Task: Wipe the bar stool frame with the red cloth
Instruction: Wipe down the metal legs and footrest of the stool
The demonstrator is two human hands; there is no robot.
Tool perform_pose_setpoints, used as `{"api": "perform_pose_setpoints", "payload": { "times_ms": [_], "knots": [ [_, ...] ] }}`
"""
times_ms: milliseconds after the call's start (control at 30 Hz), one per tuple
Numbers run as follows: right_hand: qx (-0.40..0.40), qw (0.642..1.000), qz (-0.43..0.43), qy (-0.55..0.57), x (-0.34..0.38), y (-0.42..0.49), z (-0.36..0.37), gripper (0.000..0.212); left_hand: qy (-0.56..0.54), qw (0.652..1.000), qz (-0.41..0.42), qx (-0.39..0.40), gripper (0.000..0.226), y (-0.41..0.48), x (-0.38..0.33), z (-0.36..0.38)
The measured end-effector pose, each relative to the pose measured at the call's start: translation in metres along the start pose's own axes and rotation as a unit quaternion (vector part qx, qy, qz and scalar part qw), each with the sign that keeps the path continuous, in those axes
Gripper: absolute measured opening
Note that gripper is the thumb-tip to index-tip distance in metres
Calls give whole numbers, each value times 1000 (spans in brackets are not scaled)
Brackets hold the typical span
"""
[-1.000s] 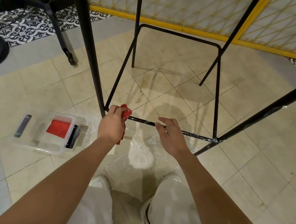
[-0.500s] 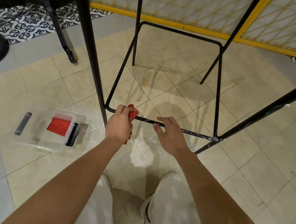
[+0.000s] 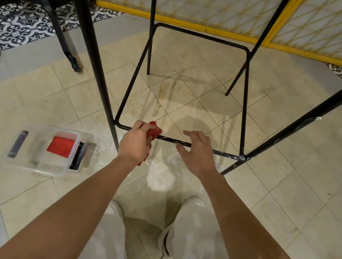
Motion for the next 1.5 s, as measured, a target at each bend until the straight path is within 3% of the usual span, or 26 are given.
{"api": "perform_pose_setpoints", "payload": {
  "times_ms": [200, 533, 767, 933, 1200, 1500],
  "knots": [
    [-21, 998, 40, 39, -13, 2, -12, 46, -20, 994, -63, -82, 36, -4, 4, -2],
    [-10, 999, 35, 27, -10, 0, -9, 45, -27, 999, 24, -9, 34, -5, -9, 14],
    [-3, 999, 31, 21, -5, 2, -5, 44, 27, 996, -28, -81, 37, 0, 27, -32],
    [2, 1000, 16, 9, -1, 2, -1, 45, 26, 992, 22, -119, 34, 1, 28, -45],
    [9, 1000, 19, 14, -4, 2, 0, 46, -6, 989, -89, -115, 35, 0, 31, -32],
    [8, 999, 23, 24, -5, 3, -1, 45, -57, 997, -8, -52, 35, -12, -6, 14]
  ]
}}
Point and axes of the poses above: each hand's wrist, its own y-axis towards the middle knuckle, its own z-axis out of the palm, x = y × z, the point moved 5 cm from there along y, towards the middle knuckle, and after that the axes turned 15 degrees about -y, right-handed, at the moved point
